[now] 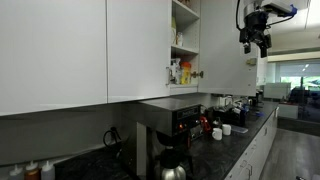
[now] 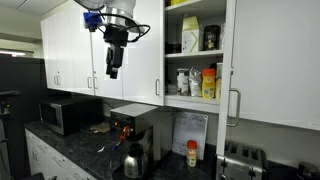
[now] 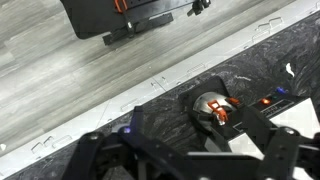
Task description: Close the cabinet door on the right
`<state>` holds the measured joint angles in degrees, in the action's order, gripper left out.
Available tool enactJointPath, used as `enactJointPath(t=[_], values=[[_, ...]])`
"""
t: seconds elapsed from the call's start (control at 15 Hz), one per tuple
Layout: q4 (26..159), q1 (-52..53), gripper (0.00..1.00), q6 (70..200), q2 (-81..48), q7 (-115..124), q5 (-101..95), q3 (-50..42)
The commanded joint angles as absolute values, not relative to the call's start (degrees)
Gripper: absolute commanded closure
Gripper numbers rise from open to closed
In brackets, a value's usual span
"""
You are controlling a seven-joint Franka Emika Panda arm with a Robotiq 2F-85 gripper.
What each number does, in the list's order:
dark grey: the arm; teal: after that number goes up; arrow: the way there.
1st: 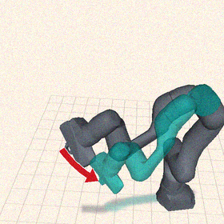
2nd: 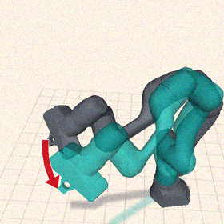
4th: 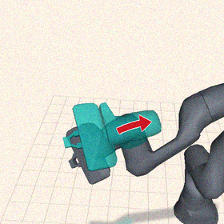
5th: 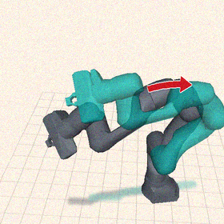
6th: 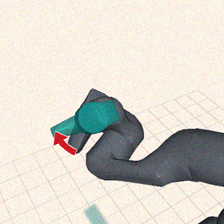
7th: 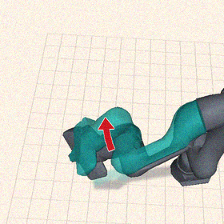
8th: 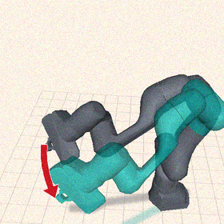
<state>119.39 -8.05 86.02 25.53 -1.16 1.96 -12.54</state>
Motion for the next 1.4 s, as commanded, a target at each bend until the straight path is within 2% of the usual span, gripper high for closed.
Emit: enactJointPath(t=[0.0, 0.4, 1.33], values=[[120.52, -9.96, 0.0, 88.66, 26.89, -2.42, 0.29, -12.85], [121.85, -10.91, 0.0, 89.59, 30.94, -4.32, -2.89, -13.36], [120.54, -10.58, 0.0, 88.01, 30.46, -3.18, -1.94, -13.11]])
